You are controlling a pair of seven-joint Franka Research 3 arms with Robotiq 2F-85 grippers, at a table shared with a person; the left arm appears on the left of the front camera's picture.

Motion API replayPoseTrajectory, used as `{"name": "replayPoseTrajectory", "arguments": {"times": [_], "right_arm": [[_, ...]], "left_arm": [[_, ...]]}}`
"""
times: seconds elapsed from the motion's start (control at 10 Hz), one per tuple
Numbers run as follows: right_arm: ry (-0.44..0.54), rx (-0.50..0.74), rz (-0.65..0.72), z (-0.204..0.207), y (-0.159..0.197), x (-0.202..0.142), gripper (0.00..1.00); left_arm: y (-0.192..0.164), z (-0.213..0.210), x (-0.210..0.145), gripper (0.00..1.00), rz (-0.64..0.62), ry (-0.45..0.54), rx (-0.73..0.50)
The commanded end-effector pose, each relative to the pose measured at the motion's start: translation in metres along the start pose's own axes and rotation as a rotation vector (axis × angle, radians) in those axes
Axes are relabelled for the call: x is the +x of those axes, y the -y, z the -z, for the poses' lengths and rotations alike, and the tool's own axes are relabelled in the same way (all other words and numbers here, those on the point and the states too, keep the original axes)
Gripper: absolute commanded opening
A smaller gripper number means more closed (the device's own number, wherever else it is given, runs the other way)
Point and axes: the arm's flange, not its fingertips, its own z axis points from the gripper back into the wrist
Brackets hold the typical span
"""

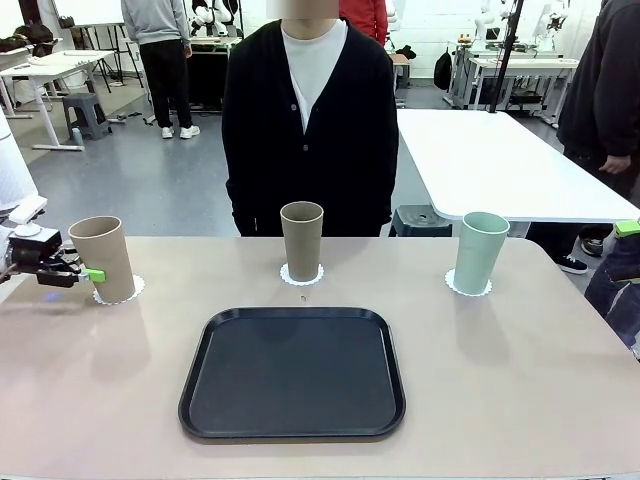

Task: Place coasters on the table and set cups on them.
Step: Take one Reusable plastic cup from the Flat Tray and place it on a coaster set by the human.

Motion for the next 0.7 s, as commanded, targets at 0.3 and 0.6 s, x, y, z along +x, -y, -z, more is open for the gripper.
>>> {"name": "replayPoseTrajectory", "arguments": {"times": [0.3, 0.6], "right_arm": [[-0.007, -0.005, -0.003, -0.0001, -0.0008, -0.001, 1.0], [-0.007, -0.005, -0.003, -0.0001, -0.0008, -0.001, 1.0]], "left_arm": [[-0.0037, -0.004, -0.0027, 1.0, 0.057, -0.017, -0.039], [-0.003, -0.0055, -0.0042, 1.0, 0.055, -0.046, -0.049]]}}
